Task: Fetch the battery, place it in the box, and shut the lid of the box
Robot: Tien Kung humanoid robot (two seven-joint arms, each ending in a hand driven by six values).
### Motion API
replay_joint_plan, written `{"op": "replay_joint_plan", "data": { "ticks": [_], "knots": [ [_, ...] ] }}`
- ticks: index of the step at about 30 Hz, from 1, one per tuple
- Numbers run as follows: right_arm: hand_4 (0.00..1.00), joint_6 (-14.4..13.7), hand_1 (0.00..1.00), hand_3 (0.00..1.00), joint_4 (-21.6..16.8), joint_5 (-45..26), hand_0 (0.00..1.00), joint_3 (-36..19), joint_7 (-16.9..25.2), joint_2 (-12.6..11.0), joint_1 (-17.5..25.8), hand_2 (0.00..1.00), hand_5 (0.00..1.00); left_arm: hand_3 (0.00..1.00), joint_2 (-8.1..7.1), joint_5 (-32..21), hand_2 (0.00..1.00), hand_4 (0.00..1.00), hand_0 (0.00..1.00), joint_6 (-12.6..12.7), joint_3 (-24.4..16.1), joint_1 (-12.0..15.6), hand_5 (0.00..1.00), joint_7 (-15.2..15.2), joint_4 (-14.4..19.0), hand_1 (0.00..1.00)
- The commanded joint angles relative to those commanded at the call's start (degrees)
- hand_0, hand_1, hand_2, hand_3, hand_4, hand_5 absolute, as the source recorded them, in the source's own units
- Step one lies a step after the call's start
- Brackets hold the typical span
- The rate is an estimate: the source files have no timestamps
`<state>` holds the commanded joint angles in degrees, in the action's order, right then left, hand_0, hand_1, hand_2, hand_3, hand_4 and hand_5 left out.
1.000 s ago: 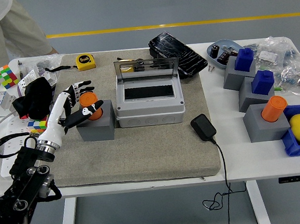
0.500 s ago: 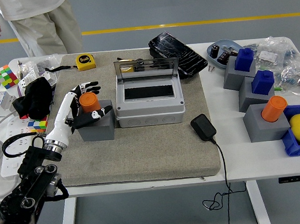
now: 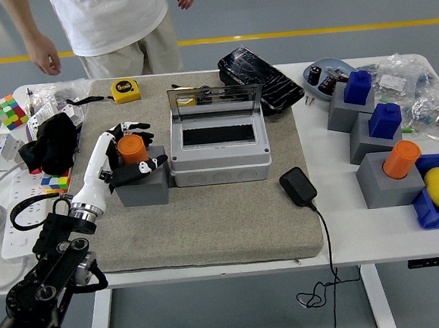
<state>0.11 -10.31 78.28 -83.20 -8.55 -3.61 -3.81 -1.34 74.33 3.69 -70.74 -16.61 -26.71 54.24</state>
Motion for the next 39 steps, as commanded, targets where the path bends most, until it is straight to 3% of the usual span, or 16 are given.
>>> {"op": "replay_joint_plan", "data": {
  "ticks": [4, 5, 10, 11, 16, 17, 22, 23, 25, 28, 29, 31, 39],
  "knots": [
    [0.998, 0.04, 0.648, 0.588, 0.00, 0.19, 0.649, 0.12, -0.09, -0.06, -0.02, 0.674, 0.563, 0.529, 0.34, -2.56, 0.464, 0.998, 0.439, 0.06, 0.50, -0.21, 0.002, -1.03, -0.94, 0.440],
    [0.998, 0.07, 0.648, 0.588, 0.00, 0.23, 0.649, 0.16, -0.11, -0.07, -0.07, 0.674, 0.563, 0.471, 0.43, -2.85, 0.389, 0.954, 0.355, 0.08, 0.54, -0.25, 0.002, -1.19, -1.11, 0.350],
    [0.998, 0.06, 0.648, 0.588, 0.00, -0.12, 0.649, 0.50, -0.02, -0.05, -0.25, 0.674, 0.563, 0.471, 0.86, -4.29, 0.389, 0.954, 0.355, 0.41, 1.33, -0.44, 0.002, -2.32, -1.67, 0.350],
    [0.998, 0.05, 0.648, 0.588, 0.00, -0.14, 0.650, 0.51, -0.01, -0.05, -0.26, 0.674, 0.563, 0.428, 0.89, -4.45, 0.336, 0.900, 0.282, 0.48, 1.48, -0.49, 0.002, -2.44, -1.76, 0.298],
    [0.998, 0.04, 0.648, 0.588, 0.00, 0.01, 0.650, 0.39, -0.05, -0.06, -0.22, 0.674, 0.563, 0.428, 1.03, -4.75, 0.336, 0.900, 0.282, 0.98, 2.28, -0.67, 0.002, -3.05, -2.14, 0.298],
    [0.998, 0.04, 0.648, 0.587, 0.00, 0.03, 0.650, 0.39, -0.06, -0.05, -0.22, 0.673, 0.563, 0.355, 1.05, -4.67, 0.275, 0.919, 0.208, 1.11, 2.30, -0.69, 0.002, -3.15, -2.22, 0.224],
    [0.998, 0.01, 0.648, 0.587, 0.00, 0.03, 0.650, 0.43, 0.00, -0.06, -0.20, 0.673, 0.563, 0.355, 0.93, -4.54, 0.275, 0.919, 0.208, 1.40, 2.30, -0.88, 0.002, -3.42, -2.33, 0.224],
    [0.998, 0.00, 0.648, 0.588, 0.00, 0.06, 0.650, 0.40, 0.01, -0.06, -0.18, 0.673, 0.563, 0.292, 0.90, -4.52, 0.237, 0.866, 0.177, 1.45, 2.30, -0.91, 0.002, -3.46, -2.33, 0.163],
    [0.998, -0.01, 0.648, 0.588, 0.00, 0.14, 0.650, 0.36, 0.03, -0.06, -0.20, 0.673, 0.563, 0.292, 0.84, -4.30, 0.237, 0.866, 0.177, 1.55, 2.23, -1.03, 0.002, -3.49, -2.22, 0.163],
    [0.998, -0.05, 0.648, 0.588, 0.00, 0.09, 0.650, 0.26, 0.07, -0.02, -0.22, 0.673, 0.563, 0.292, 0.64, -3.71, 0.237, 0.866, 0.177, 1.66, 2.36, -0.96, 0.002, -3.36, -1.59, 0.163],
    [0.998, -0.06, 0.648, 0.588, 0.00, 0.03, 0.650, 0.30, 0.09, -0.03, -0.23, 0.673, 0.562, 0.249, 0.54, -3.50, 0.212, 0.803, 0.156, 1.68, 2.41, -0.88, 0.002, -3.22, -1.27, 0.147],
    [0.998, -0.08, 0.648, 0.588, 0.00, 0.05, 0.650, 0.26, 0.11, -0.03, -0.26, 0.673, 0.562, 0.249, 0.41, -3.12, 0.212, 0.803, 0.156, 1.68, 2.39, -0.77, 0.002, -2.99, -0.79, 0.147],
    [0.998, -0.15, 0.648, 0.588, 0.00, 0.19, 0.650, 0.04, 0.21, -0.06, -0.20, 0.673, 0.563, 0.241, -1.40, 0.00, 0.207, 0.788, 0.154, 2.18, 2.15, -0.19, 0.002, -2.16, 4.69, 0.149]
  ]
}}
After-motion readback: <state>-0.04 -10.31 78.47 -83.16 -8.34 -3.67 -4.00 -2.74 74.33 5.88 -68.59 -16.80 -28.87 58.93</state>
